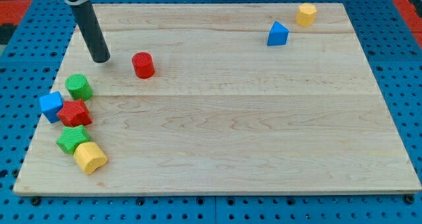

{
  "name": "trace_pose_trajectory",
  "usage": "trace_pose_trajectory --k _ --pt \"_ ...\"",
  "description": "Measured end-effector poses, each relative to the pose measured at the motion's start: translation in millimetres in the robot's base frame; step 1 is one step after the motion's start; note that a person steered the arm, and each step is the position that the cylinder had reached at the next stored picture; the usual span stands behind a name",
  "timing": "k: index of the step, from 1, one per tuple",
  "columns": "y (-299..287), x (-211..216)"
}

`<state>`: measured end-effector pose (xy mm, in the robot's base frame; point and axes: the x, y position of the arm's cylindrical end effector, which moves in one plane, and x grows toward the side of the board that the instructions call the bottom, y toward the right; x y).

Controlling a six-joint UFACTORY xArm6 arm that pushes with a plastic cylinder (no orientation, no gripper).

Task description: Move the red circle diagonally to the blue triangle

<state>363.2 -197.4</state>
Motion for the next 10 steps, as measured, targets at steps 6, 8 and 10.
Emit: trace_pose_trajectory --k 6,8,10 --pt "95.6 117.7" --pt "169.2 73.4" --pt "182.1 124.9"
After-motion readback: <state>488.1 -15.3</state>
